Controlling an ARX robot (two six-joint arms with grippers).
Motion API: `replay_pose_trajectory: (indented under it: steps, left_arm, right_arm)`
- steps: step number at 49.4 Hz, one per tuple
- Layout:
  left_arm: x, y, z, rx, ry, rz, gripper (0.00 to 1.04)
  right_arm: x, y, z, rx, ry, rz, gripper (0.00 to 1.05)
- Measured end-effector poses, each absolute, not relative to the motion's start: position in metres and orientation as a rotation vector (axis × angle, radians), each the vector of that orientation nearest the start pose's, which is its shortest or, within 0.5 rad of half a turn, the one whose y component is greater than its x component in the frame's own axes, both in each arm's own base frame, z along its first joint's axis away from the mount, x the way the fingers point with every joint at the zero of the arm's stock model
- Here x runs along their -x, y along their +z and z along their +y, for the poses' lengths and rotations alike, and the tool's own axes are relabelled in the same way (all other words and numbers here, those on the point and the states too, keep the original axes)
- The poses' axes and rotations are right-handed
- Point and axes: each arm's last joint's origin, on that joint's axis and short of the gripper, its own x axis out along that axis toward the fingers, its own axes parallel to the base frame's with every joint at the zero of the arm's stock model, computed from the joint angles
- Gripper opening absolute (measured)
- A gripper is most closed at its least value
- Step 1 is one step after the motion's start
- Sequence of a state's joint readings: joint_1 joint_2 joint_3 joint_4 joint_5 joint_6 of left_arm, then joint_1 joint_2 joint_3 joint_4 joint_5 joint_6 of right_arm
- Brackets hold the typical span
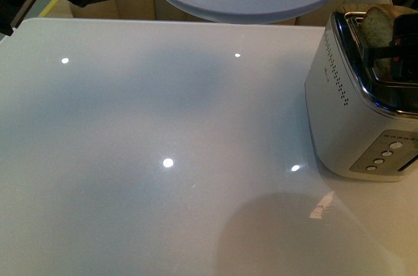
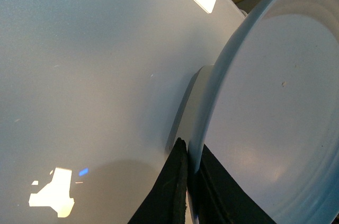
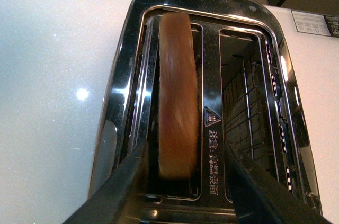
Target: Left arm holds plate, right arm toasts bread
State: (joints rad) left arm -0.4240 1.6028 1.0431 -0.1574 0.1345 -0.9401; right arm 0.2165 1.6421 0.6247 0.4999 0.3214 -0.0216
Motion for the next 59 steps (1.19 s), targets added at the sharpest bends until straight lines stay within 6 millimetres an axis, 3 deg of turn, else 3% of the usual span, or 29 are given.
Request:
replay_pose_trajectory:
  steps: [10,18,24,26,31,49,59]
  left_arm:
    - [-0.309,0.225,-0.144,0.771,-0.155,0.906,0.03]
    - [-0.309,0.225,-0.144,0.771,-0.155,0.906,0.03]
    - [-0.309,0.225,-0.144,0.771,-0.155,0.906,0.03]
    - [-0.309,0.225,-0.144,0.770,-0.154,0.906,0.03]
    - [-0.309,0.225,-0.144,0.771,-0.156,0.907,0.03]
    - [-0.309,0.225,-0.144,0.771,-0.156,0.906,0.03]
    - [-0.309,0.225,-0.144,0.771,-0.155,0.906,0.03]
  right_arm:
    - [-0.283,0.156,0.051,0.180,-0.120,0.438,0.69]
    - [-0.249,0.191,0.046,0.177,-0.093,0.341,0.97]
    - [-0.209,0.215,0.037,0.178,-0.094,0.281,0.96]
    - [-0.200,0.219,0.034,0.142,-0.068,0.216,0.92]
    - [-0.184,0.214,0.026,0.033,0.006,0.009,0.70]
    - [-0.151,0.187,0.007,0.014,0.028,0.010,0.01]
    - [-0.141,0.180,0.000,0.009,0.002,0.009,0.02]
